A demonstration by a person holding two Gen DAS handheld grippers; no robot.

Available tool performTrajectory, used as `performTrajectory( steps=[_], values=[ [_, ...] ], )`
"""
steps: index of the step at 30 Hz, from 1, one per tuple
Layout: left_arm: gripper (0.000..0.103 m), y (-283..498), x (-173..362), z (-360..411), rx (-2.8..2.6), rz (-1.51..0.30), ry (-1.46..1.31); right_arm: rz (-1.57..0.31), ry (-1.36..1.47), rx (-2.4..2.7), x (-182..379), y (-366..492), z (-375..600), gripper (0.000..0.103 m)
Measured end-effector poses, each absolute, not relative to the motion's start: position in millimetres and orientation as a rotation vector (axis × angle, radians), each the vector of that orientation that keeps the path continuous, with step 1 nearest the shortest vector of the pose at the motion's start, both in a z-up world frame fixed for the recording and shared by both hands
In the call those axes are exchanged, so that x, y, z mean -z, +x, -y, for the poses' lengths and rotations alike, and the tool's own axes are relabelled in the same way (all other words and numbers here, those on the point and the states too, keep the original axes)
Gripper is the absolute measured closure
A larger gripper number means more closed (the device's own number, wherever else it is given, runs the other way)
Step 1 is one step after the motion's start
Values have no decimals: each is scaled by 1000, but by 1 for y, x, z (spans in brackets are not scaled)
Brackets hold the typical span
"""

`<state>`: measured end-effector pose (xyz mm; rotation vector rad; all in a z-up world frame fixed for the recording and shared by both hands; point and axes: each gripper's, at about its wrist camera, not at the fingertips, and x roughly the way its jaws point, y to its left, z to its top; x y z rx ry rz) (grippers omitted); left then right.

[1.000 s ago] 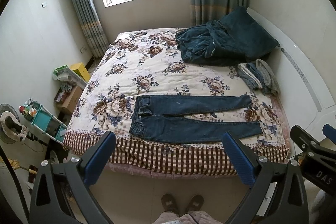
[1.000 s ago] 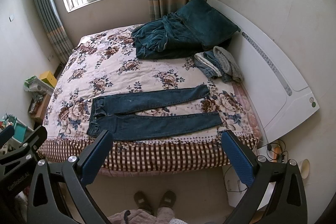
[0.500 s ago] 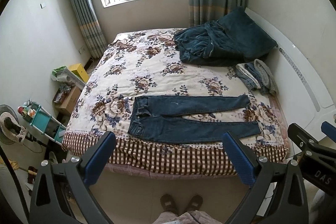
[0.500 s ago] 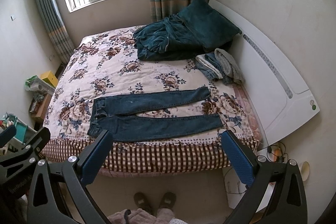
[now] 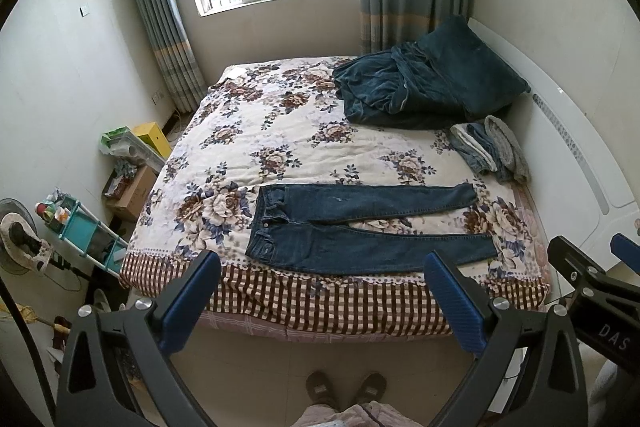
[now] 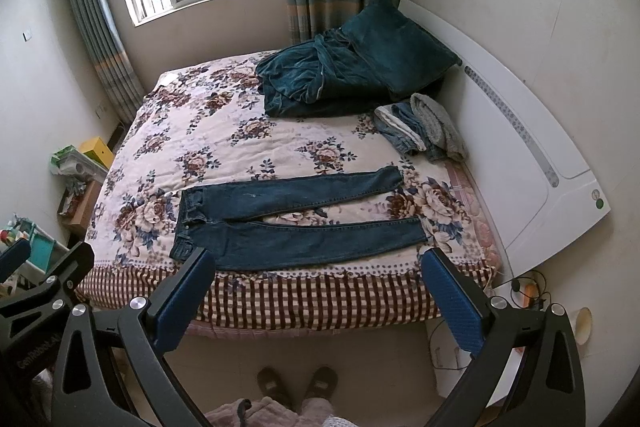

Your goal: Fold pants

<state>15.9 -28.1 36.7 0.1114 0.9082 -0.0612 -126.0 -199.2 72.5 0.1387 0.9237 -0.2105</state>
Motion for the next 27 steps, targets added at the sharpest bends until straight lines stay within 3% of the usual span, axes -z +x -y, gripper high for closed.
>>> performTrajectory(
  steps=[27],
  values=[
    [0, 6, -36, 14, 49, -898, 94, -929, 158, 194, -75, -133, 192, 0]
  ],
)
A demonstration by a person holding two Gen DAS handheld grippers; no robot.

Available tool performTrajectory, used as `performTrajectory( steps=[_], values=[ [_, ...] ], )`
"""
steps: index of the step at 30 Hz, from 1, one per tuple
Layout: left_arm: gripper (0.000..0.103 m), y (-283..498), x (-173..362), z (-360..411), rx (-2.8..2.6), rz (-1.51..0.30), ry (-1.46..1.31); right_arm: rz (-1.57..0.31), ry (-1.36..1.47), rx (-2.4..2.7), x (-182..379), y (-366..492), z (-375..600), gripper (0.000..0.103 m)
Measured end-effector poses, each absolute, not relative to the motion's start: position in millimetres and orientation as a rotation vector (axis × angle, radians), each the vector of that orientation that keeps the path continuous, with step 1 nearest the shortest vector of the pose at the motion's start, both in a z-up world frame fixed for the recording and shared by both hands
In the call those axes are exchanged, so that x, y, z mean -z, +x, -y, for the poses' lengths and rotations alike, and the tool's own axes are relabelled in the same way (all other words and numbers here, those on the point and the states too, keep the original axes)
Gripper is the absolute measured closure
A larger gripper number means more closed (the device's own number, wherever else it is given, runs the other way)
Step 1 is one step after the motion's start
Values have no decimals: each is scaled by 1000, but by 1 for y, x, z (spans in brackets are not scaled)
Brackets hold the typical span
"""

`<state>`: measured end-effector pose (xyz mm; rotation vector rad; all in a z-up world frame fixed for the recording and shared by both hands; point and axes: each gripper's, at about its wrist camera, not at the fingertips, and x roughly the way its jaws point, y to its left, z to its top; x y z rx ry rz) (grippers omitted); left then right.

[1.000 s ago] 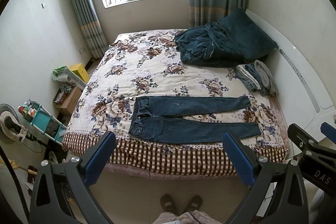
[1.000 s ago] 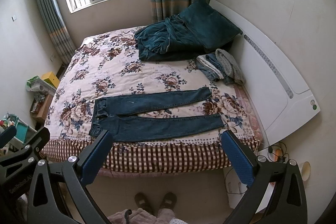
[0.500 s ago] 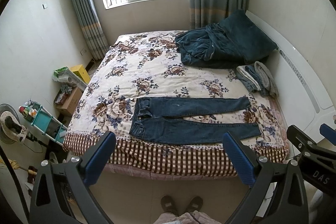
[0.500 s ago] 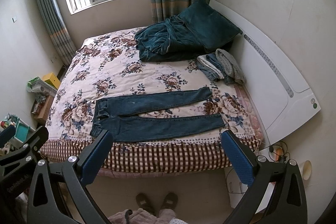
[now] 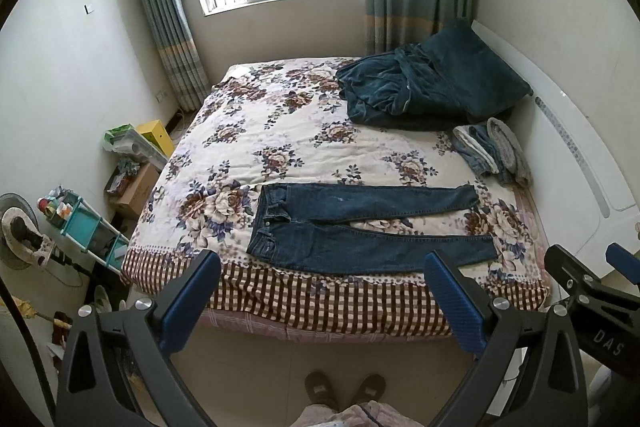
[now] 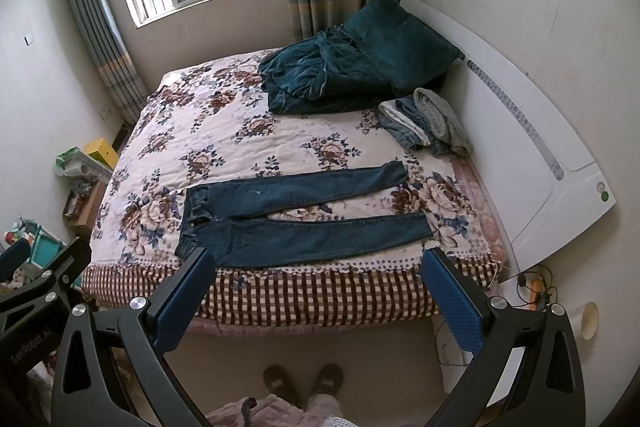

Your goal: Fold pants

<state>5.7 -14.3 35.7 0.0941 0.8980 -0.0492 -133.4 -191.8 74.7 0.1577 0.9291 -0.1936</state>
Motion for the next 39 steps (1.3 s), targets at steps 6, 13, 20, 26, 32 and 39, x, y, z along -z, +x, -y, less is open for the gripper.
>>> performTrajectory(
  steps=[6, 13, 20, 26, 32, 39],
  values=[
    [0, 18, -21, 21, -1, -904, 94, -943, 183, 184, -53, -122, 203, 0],
    [0, 58, 33, 32, -84, -928, 114, -961, 198, 182, -2, -76, 227, 0],
    [0, 137, 89, 41, -113, -1002, 127, -1017, 194, 242, 57, 17, 246, 0],
    [0, 234, 150, 46, -78, -1074, 135, -1090, 193, 340, 129, 125, 267, 0],
    [0, 343, 228, 59, -33, -1142, 184, -1198, 231, 389, 221, 244, 290, 0],
    [0, 443, 345, 79, 13, -1172, 406, -1321, 101, 349, 366, 380, 289, 0]
  ],
)
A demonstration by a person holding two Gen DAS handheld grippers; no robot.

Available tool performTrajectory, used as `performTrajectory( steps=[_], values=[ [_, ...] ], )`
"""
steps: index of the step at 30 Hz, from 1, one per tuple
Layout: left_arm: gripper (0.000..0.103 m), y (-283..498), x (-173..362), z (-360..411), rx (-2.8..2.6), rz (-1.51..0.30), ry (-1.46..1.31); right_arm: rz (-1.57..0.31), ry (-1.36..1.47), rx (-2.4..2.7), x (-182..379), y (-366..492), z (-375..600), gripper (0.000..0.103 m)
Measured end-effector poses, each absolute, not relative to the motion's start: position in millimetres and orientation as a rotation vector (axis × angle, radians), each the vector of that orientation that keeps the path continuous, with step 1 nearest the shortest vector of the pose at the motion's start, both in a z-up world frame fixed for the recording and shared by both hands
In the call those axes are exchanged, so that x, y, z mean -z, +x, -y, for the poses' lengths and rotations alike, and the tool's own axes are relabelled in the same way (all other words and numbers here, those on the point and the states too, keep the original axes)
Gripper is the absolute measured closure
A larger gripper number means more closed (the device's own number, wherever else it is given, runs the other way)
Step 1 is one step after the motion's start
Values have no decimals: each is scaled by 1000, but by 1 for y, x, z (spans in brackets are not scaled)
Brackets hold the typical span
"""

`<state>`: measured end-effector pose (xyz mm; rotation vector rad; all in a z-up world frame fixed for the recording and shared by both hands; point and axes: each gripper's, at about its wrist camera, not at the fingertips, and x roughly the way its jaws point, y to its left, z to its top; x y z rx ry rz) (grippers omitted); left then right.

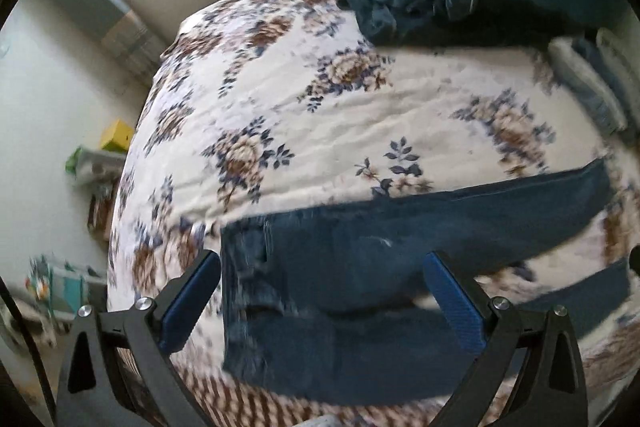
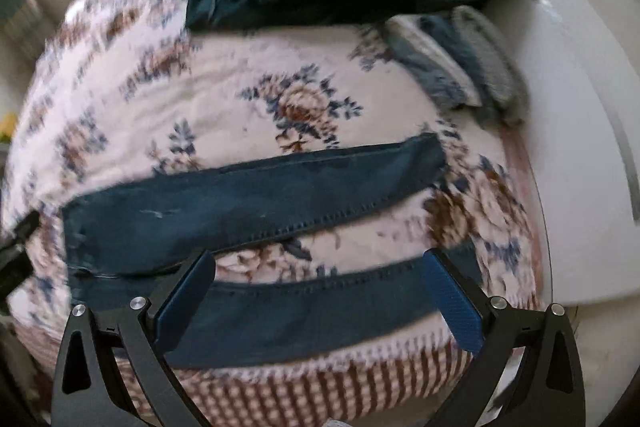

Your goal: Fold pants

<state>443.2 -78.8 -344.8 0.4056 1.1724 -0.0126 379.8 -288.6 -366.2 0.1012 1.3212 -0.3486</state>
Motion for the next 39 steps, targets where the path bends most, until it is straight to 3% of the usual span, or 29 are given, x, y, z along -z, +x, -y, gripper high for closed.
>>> performTrajectory(
  steps=[10, 16, 21, 23, 24, 25, 26, 27, 29, 31, 32, 34, 39],
  values=[
    [0, 528, 532, 99, 122, -1348, 775, -1618, -273, 196, 613, 502, 282, 0],
    [0, 566, 619, 113, 245, -1476, 930, -1688, -516, 42, 703, 548, 264, 0],
    [0, 583, 647, 121, 388, -1564, 985, -1757, -608, -140, 736, 580, 259, 0],
    [2, 589, 648, 119, 419, -1606, 953, -1763, -614, -203, 740, 585, 259, 11],
    [4, 589, 646, 118, 450, -1604, 940, -1763, -610, -237, 739, 586, 259, 17],
    [14, 588, 644, 116, 476, -1601, 920, -1760, -593, -270, 737, 586, 258, 33],
    [32, 585, 639, 114, 522, -1606, 877, -1762, -568, -294, 735, 586, 258, 49],
    [39, 583, 634, 112, 544, -1607, 849, -1761, -540, -306, 732, 585, 258, 57],
    [69, 579, 623, 108, 558, -1614, 792, -1734, -523, -297, 724, 582, 257, 81],
    [86, 576, 611, 99, 513, -1599, 759, -1705, -484, -270, 715, 580, 263, 91],
    [90, 576, 604, 96, 494, -1586, 729, -1692, -449, -263, 710, 575, 268, 94],
    [95, 572, 586, 87, 470, -1572, 659, -1663, -367, -232, 696, 567, 282, 95],
    [96, 537, 526, 59, 401, -1475, 508, -1565, -183, -165, 648, 539, 313, 96]
  ],
)
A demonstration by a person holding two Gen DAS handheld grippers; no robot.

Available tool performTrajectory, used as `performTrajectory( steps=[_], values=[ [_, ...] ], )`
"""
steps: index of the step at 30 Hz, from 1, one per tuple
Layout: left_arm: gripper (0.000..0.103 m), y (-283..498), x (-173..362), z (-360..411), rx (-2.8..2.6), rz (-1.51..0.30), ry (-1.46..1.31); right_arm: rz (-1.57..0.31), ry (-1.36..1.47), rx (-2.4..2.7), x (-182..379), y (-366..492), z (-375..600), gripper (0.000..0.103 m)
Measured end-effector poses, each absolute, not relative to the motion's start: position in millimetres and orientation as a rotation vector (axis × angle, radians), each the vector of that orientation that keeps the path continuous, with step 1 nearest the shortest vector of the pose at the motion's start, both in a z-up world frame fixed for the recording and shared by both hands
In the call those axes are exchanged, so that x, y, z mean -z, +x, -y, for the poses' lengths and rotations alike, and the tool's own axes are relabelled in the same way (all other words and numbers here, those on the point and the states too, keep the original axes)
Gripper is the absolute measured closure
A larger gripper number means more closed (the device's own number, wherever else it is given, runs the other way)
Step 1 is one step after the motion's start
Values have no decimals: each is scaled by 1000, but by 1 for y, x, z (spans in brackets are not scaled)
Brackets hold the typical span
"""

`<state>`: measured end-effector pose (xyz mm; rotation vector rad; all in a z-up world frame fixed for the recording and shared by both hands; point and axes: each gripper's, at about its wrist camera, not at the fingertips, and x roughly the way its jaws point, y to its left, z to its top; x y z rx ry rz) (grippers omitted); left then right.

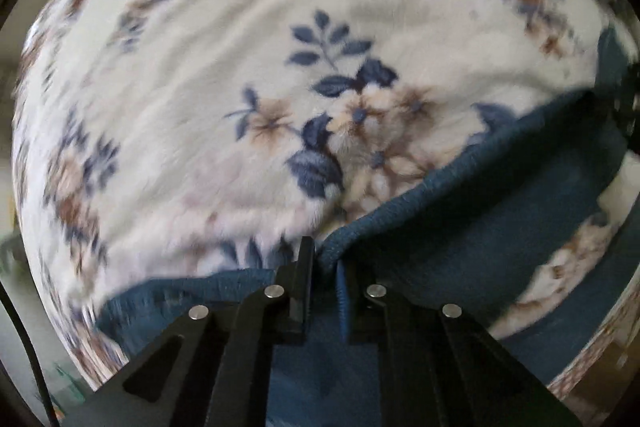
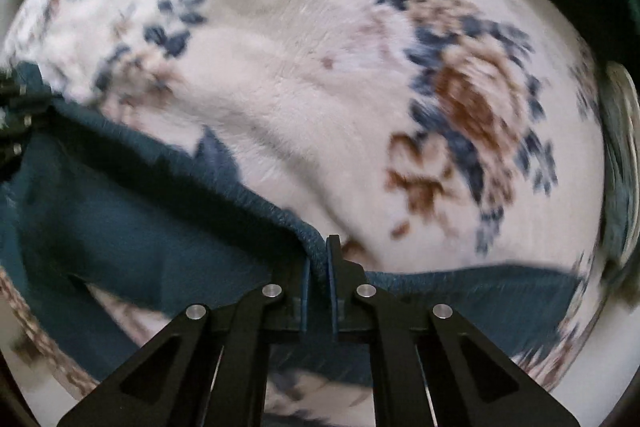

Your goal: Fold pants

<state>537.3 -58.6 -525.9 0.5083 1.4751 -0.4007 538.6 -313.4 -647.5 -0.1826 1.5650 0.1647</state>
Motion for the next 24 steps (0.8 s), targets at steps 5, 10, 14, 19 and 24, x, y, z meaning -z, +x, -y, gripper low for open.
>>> performTrajectory(
  steps=[5, 10, 14, 19, 24],
  values=[
    [96, 464, 460, 22, 308, -1442, 238, -1471, -108, -138, 599, 483, 331, 96],
    [96, 377, 478, 41, 201, -1498, 26, -1476, -63, -120, 589, 391, 265, 96],
    [96, 318, 529, 29, 123, -1612, -77, -1572, -57, -127, 613, 322, 255, 96],
    [97, 278, 590, 26, 68, -1686, -98, -1664, -103, -124, 664, 270, 243, 95],
    [94, 285, 590, 24, 31, -1704, -154, -1700, -105, -100, 680, 260, 242, 91]
  ],
)
